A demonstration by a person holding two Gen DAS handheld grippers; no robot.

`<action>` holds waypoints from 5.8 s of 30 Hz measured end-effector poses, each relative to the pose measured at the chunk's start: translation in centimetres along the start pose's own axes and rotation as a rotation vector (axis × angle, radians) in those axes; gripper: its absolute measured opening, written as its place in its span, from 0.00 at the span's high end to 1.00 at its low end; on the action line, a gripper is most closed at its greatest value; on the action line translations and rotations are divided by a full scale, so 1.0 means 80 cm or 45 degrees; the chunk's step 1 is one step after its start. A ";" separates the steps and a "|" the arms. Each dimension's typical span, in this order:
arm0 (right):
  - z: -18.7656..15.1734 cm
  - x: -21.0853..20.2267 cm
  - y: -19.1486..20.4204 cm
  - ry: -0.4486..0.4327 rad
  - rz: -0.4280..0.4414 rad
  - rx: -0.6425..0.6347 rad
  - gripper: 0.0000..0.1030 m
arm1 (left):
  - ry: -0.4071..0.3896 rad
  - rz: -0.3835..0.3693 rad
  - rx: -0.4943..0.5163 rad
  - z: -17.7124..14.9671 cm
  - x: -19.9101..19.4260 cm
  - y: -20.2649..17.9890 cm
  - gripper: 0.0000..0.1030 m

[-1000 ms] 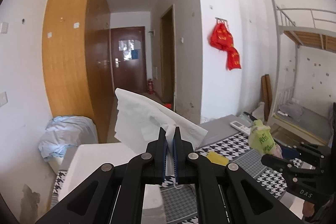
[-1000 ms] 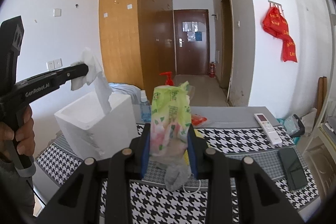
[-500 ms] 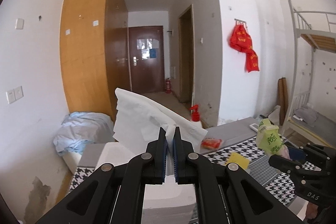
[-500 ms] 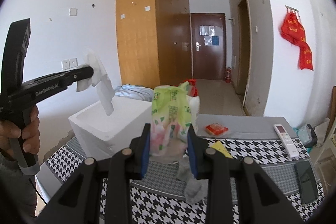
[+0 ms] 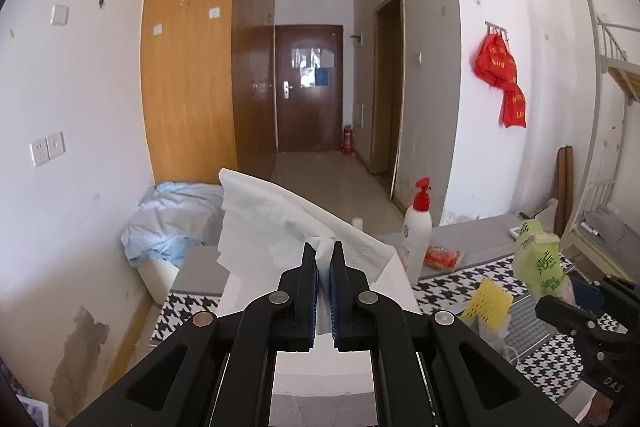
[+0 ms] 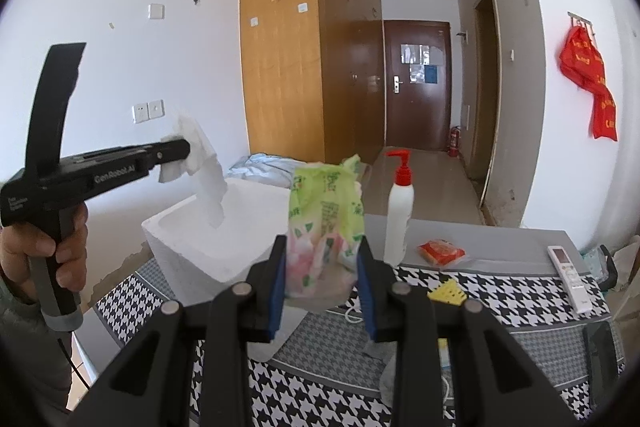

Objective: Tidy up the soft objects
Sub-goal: 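Carry the white cloth into the foam box and open the left tool while the right tool lifts the packet, then lower the packet into the foam box and open the right tool, then withdraw both tools from the foam box back over the table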

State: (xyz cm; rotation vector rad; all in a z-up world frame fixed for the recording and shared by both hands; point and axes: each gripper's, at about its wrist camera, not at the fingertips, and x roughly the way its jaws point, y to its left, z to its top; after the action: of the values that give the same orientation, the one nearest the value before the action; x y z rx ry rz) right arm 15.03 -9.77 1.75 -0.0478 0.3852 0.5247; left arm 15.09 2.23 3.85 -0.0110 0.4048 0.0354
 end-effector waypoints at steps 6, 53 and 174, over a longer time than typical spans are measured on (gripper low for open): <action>0.004 0.009 0.004 0.016 -0.003 -0.008 0.65 | 0.066 -0.004 -0.019 -0.004 0.023 0.010 0.95; 0.039 0.080 0.075 0.071 0.026 -0.088 0.65 | -0.108 0.123 -0.069 -0.029 -0.045 0.090 0.01; -0.031 -0.036 0.004 -0.028 -0.030 -0.041 0.01 | -0.165 -0.081 -0.001 -0.074 -0.081 -0.021 0.01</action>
State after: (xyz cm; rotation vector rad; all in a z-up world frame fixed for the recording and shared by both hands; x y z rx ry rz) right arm 11.69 -11.22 0.51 -0.0777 0.3543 0.5075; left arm 6.85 0.24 0.95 -0.0220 0.2747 -0.0268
